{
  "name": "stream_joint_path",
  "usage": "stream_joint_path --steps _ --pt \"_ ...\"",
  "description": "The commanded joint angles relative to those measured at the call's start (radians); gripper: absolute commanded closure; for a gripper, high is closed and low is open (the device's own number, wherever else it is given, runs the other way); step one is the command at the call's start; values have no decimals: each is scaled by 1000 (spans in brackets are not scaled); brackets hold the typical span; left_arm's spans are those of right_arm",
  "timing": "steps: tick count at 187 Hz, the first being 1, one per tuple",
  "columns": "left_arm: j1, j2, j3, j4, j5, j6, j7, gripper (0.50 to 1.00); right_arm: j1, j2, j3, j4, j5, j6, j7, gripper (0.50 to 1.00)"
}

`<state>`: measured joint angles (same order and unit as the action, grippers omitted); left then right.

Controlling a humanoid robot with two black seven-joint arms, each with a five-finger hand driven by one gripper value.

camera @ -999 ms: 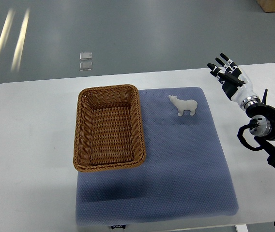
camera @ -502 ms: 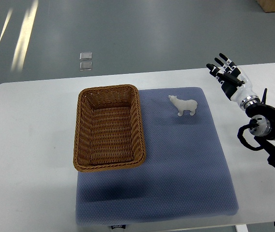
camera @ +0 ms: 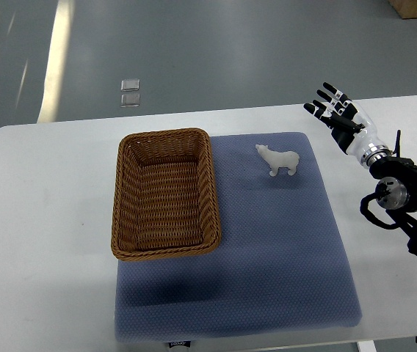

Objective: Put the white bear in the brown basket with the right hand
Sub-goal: 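Reach the right hand toward the white polar bear figurine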

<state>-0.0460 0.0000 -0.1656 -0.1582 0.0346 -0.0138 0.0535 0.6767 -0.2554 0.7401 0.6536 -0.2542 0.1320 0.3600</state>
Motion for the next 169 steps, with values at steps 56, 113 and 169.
stream_joint_path --steps 56,113,169 --pt "0 0 6 2 1 5 0 500 18 -2 -2 12 -401 27 0 579" --pt "0 0 6 2 1 5 0 500 87 -61 -90 17 -648 51 8 581" --pt "0 0 8 2 1 5 0 500 188 -142 -295 74 -763 55 30 581"
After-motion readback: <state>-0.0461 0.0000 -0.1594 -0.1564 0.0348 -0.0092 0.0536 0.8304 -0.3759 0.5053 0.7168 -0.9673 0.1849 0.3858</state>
